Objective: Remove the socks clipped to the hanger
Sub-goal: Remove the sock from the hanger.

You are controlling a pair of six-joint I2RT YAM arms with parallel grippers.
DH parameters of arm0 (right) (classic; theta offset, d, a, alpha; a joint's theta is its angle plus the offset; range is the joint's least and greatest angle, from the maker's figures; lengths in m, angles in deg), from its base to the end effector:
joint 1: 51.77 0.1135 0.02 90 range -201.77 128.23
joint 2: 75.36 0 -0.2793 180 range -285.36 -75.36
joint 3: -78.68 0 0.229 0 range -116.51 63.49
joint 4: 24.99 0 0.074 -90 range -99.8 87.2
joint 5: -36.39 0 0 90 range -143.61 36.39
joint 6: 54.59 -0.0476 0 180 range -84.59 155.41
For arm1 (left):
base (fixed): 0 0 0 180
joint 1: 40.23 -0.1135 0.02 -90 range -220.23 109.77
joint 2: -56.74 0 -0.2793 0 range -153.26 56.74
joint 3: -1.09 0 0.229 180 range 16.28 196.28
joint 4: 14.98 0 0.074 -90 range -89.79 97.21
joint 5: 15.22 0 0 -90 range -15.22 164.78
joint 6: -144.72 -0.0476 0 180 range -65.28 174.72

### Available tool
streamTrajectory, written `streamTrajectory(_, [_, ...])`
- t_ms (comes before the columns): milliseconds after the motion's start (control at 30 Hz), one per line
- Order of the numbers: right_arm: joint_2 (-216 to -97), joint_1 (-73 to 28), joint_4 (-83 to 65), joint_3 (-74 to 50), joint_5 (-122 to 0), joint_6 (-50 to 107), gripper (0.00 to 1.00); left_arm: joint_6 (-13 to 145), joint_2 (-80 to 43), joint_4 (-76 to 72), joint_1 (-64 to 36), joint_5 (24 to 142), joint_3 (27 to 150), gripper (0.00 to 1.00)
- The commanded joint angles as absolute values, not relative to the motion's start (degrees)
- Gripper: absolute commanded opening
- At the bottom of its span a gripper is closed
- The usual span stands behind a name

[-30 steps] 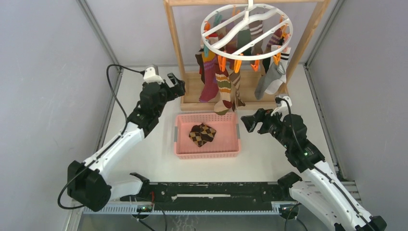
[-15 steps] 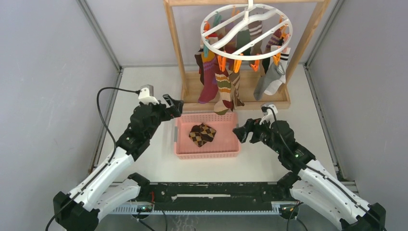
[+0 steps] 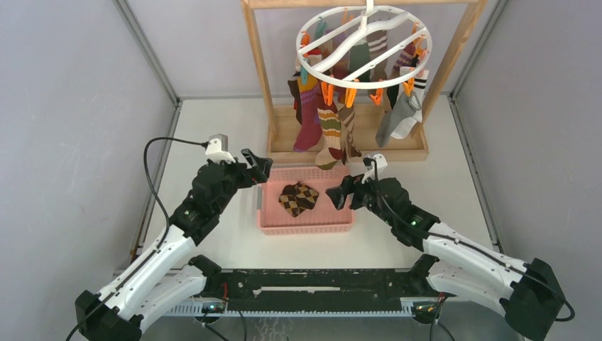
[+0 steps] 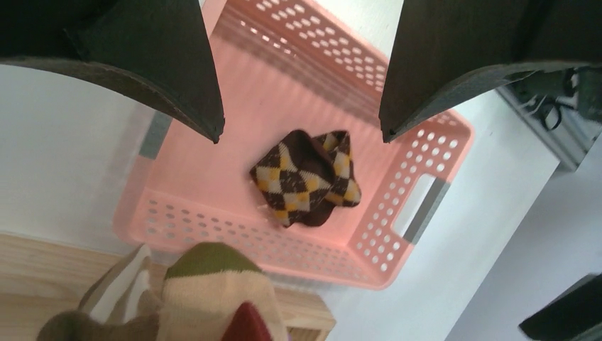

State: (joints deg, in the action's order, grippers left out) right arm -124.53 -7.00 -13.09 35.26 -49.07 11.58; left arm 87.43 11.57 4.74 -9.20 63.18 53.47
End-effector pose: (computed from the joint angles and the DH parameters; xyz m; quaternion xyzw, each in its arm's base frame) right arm 0.1311 0.1248 0.2651 -0.1236 0.7974 0.3059 0.5052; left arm 0.1489 -0.0784 0.3142 -0.0746 0.7749 -0.2618 0.5704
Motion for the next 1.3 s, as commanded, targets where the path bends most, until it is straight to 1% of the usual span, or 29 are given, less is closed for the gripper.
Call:
streamTrajectory(0, [-128.56, -7.04, -22.32, 30.75, -43.25, 13.45, 0.87, 88.29, 13.0, 3.95, -8.73, 63.56, 52.3, 1.0])
streamTrajectory(200, [-133.46, -11.22, -27.08, 28.35, -44.57, 15.01, 0.87, 87.91, 14.8, 4.95, -8.52, 63.16, 51.71, 1.0])
streamTrajectory(433, [-137.33, -19.15, -32.27, 26.45, -52.11, 13.57, 0.87, 87.86, 15.86, 5.88, -8.5, 62.92, 50.92, 1.0])
streamTrajectory(600, [-139.28, -21.45, -33.9, 24.89, -57.66, 14.2, 0.87, 87.77, 15.8, 6.09, -8.5, 62.91, 50.99, 1.0])
streamTrajectory(733, [-137.8, -21.41, -29.57, 24.38, -55.62, 13.96, 0.87, 87.53, 15.24, 6.18, -8.51, 63.07, 51.39, 1.0])
streamTrajectory(1033, [-128.84, -16.86, -11.78, 24.55, -43.4, 12.68, 0.92, 86.81, 13.97, 6.09, -8.5, 63.28, 52.29, 1.0])
streamTrajectory(1100, [-126.86, -16.22, -7.43, 24.69, -43.18, 12.76, 0.92, 86.73, 13.72, 6.09, -8.55, 63.42, 52.61, 1.0])
streamTrajectory(1167, [-125.11, -15.54, -5.97, 25.17, -45.15, 13.2, 0.9, 86.63, 13.6, 6.1, -8.5, 63.59, 52.88, 1.0])
streamTrajectory(1267, [-122.72, -13.6, -7.28, 26.79, -48.64, 14.06, 0.84, 86.41, 13.59, 6.26, -8.5, 63.65, 53.19, 1.0])
